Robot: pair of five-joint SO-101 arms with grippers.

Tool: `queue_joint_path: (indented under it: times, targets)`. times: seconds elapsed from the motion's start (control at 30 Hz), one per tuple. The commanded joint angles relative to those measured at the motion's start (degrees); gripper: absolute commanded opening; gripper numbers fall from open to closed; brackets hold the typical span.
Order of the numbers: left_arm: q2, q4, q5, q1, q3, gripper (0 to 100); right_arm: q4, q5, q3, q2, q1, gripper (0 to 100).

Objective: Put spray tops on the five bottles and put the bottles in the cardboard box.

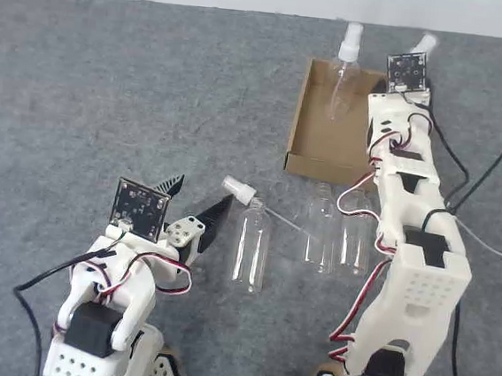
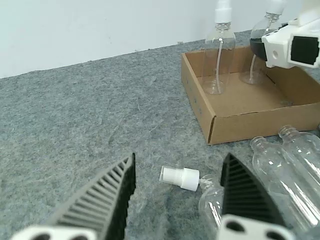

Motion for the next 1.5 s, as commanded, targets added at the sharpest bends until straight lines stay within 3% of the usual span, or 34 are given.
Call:
queue_joint_path:
  times: [0.0,0.47,0.83,1.03,1.47]
  targets:
    - [-0.79,-2.20,-0.53,-0.18,-0.57,25,0.57,1.23,-3.87,-1.45,0.22,25.8]
    - [-0.79,-2.20,-0.53,-0.18,-0.57,25,1.45,1.32,-3.96,-6.46,0.22,30.4]
    - [-0.79,-2.20,-0.53,-0.26,-0.57,25,18.15,0.88,-4.48,-22.11,0.48,30.4]
    - [-0.79,-2.20,-0.53,-0.26,-0.57,25,32.92,0.88,-4.31,-32.66,0.66,30.4]
    - [-0.79,-1.93,-0.35,-0.26,-0.57,25,84.70,1.23,-4.13,-53.76,0.40,30.6]
